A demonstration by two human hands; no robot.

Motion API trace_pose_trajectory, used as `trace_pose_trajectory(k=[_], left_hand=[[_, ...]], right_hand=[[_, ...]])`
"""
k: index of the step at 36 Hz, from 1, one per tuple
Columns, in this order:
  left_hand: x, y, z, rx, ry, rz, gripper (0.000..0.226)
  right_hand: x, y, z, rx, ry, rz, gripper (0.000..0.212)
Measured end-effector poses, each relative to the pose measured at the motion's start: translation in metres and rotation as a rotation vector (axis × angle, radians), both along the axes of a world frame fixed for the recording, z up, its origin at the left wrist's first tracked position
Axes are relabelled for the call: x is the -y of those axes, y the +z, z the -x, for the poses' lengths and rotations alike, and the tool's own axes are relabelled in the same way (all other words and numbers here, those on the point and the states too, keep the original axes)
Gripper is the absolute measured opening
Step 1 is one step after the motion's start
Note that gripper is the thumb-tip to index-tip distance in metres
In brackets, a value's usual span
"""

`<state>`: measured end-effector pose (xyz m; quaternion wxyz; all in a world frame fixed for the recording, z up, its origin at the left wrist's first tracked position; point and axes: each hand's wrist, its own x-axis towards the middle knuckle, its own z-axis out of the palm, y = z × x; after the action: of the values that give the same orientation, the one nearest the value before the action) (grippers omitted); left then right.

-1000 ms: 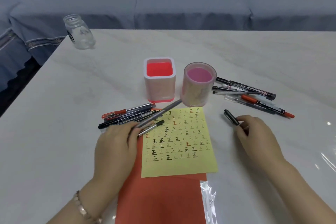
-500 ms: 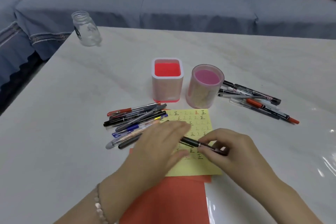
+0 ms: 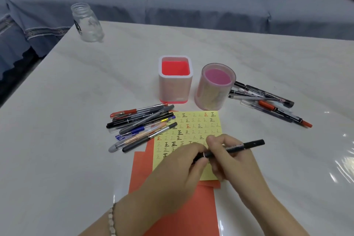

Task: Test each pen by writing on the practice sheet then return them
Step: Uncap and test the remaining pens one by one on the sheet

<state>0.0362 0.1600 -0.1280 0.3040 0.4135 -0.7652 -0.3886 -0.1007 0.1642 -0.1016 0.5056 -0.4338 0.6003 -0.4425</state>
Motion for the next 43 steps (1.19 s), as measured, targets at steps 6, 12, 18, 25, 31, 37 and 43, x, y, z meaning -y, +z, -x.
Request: trace_pose_trajectory(k=[6, 12, 18, 25, 31, 37, 43], left_hand=[[-0.004, -0.001, 0.001, 0.016, 0.025, 0.068, 0.019], [-0.003, 0.005, -0.006, 0.03, -0.022, -0.112, 0.006], [0.002, -0.005, -0.019, 0.361, 0.229, -0.031, 0.015], [0.017, -0.056, -0.047, 0.631, 0.393, 0.248, 0.019], [0.007, -0.056, -0.022, 0.475, 0.243, 0.355, 0.039], [0.011, -0.06, 0.018, 0.484, 0.03, 0.284, 0.054], [0.021, -0.071, 0.028, 0.599, 0.035, 0.239, 0.064]], right_hand=[[0.005, -0.01, -0.01, 0.073, -0.077, 0.063, 0.046], [0.001, -0.011, -0.005, 0.072, 0.025, 0.122, 0.036], [-0.001, -0.014, 0.014, 0.086, -0.188, 0.173, 0.038], [-0.011, -0.028, 0.034, 0.006, -0.272, 0.114, 0.02], [-0.013, -0.034, 0.043, 0.078, -0.287, 0.09, 0.03], [-0.009, -0.036, 0.045, 0.005, -0.387, 0.103, 0.023], [-0.001, -0.047, 0.045, -0.126, -0.523, 0.14, 0.041]])
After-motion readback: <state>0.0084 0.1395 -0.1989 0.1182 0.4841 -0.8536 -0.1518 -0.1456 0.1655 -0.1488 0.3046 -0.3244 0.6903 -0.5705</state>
